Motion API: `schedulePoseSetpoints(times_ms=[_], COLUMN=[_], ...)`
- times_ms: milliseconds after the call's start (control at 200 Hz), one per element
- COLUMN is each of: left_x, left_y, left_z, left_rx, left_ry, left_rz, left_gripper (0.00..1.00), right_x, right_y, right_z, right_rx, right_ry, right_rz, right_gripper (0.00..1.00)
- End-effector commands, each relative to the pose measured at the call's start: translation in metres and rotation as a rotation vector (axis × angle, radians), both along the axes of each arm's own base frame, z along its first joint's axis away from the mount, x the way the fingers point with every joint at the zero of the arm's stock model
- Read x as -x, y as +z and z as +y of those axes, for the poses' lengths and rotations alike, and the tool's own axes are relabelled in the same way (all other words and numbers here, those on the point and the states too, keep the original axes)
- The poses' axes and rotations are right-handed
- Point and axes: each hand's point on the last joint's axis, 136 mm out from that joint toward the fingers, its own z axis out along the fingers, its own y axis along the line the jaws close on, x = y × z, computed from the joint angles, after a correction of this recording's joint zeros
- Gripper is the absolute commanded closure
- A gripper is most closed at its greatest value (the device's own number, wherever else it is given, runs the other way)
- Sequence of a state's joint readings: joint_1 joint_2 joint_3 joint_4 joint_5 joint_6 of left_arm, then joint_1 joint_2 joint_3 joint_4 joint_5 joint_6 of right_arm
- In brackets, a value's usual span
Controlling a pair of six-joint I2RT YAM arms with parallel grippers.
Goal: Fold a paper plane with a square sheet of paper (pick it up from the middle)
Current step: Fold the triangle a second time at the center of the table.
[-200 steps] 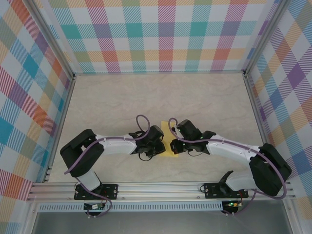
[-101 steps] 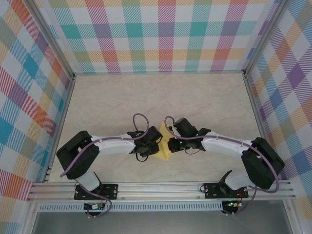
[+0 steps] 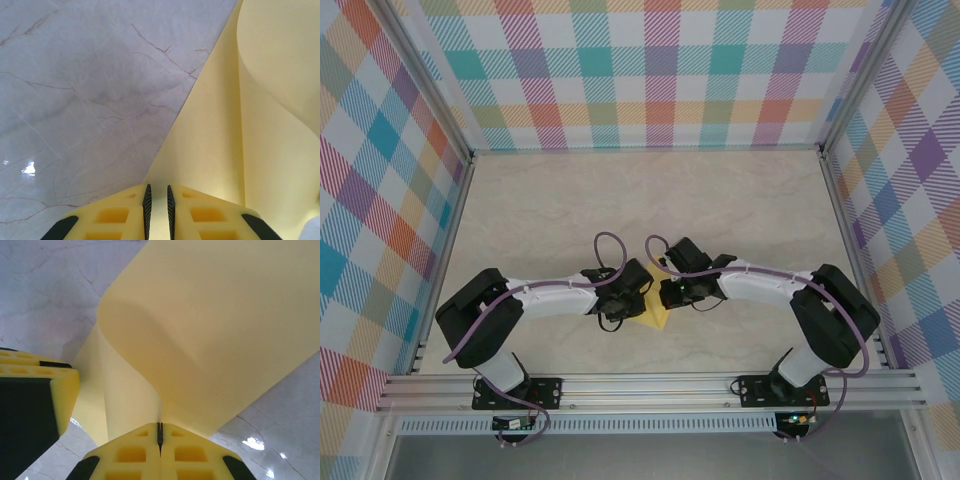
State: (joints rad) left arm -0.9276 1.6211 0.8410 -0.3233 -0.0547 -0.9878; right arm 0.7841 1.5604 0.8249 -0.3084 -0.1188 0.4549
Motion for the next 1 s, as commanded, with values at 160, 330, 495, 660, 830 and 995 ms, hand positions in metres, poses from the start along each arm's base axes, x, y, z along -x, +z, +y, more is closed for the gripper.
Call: schedulePoseSetpoints(times_ms=[160,330,495,660,830,995], left_x=[0.002,0.003,0.004,0.005,0.005,0.006], left_y=[0.0,-0.001,-0.003,-0.005,-0.005,-0.005], left_z=[0.005,0.005,0.005,0.003,0.003,0.004], left_rx=[-0.027,-0.024,-0.026,-0.02,-0.02,-0.027], left_ry=[-0.012,-0.011,-0.01,-0.014,-0.012,-0.013], left_rz=[0.003,0.007,0.01,0.018,0.019,0.022], left_gripper=[0.81,0.81,0.8,0.8,0.8,0.8], right_x=[-0.008,-0.01,-0.008,-0.007,-0.009,-0.01], right_y=[0.0,-0.004,-0.009,-0.014,-0.018,-0.022], right_z=[-0.005,-0.005,-0.008,-0.01,-0.01,-0.012], right_rx=[0.05,0.066,0.083,0.089,0.102,0.122], right_ry=[-0.012,-0.021,-0.032,-0.035,-0.041,-0.044], right_rz=[-0.005,-0.001,0.013,0.019,0.021,0.024], right_gripper=[0.98,0.98,0.98,0.98,0.97,0.97])
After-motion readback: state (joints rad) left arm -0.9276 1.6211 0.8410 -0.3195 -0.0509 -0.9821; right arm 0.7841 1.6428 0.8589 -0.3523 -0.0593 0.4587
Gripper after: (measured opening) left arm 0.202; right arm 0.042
